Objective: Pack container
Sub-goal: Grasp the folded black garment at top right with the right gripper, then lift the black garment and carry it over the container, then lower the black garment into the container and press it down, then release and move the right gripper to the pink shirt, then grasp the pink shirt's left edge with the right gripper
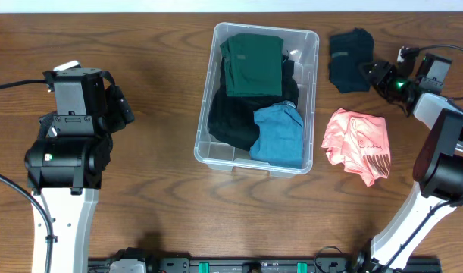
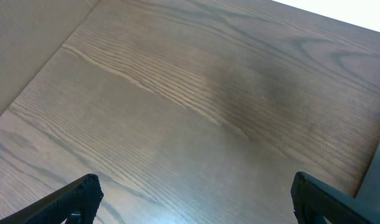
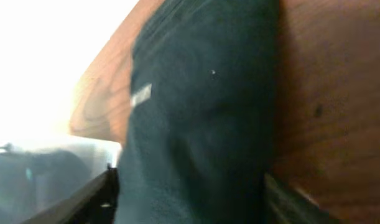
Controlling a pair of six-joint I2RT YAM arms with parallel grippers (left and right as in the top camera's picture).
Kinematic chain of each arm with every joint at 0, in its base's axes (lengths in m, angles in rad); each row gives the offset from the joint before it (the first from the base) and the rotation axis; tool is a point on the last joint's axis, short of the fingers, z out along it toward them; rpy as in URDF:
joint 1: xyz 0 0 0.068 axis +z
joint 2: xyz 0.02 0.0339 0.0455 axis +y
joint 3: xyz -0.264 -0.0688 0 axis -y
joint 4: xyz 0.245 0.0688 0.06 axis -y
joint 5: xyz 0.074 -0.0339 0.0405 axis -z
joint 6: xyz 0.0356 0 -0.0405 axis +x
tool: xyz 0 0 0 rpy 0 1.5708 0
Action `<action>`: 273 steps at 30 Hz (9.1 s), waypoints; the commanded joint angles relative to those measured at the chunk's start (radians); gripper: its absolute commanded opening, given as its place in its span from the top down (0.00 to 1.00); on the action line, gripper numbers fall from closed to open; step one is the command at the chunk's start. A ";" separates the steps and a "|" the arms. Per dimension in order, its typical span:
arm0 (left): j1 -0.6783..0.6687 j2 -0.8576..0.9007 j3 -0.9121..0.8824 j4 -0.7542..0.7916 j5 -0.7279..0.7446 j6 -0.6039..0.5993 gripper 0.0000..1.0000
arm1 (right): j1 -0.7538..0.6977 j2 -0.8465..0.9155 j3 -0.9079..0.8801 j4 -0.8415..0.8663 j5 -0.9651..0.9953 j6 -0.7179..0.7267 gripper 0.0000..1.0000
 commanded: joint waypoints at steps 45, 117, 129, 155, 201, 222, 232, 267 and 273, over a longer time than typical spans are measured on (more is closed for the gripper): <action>0.004 0.002 -0.002 -0.003 -0.013 -0.005 0.02 | 0.112 -0.536 -0.002 0.077 -0.204 0.073 0.99; 0.004 0.002 -0.002 -0.003 -0.013 -0.005 0.02 | 0.787 -0.596 -0.002 -0.396 0.604 0.016 0.15; 0.004 0.002 -0.002 -0.003 -0.013 -0.005 0.02 | 0.766 -0.463 -0.002 -0.122 0.509 0.005 0.57; 0.004 0.002 -0.002 -0.003 -0.013 -0.005 0.02 | 0.744 -0.321 -0.001 -0.075 0.332 -0.013 0.51; 0.004 0.002 -0.002 -0.003 -0.013 -0.005 0.02 | -0.223 -0.130 -0.002 -0.983 0.176 -0.789 0.03; 0.004 0.002 -0.002 -0.003 -0.013 -0.005 0.02 | -0.158 -0.029 -0.010 -1.035 0.090 -0.867 0.05; 0.004 0.002 -0.002 -0.003 -0.013 -0.005 0.02 | -0.100 -0.029 -0.010 -1.034 0.167 -0.864 0.11; 0.004 0.002 -0.002 -0.003 -0.013 -0.005 0.02 | -0.109 -0.029 -0.032 -1.007 0.122 -0.951 0.75; 0.004 0.002 -0.002 -0.003 -0.013 -0.005 0.02 | -0.111 -0.029 -0.021 -1.005 -0.191 -0.990 0.76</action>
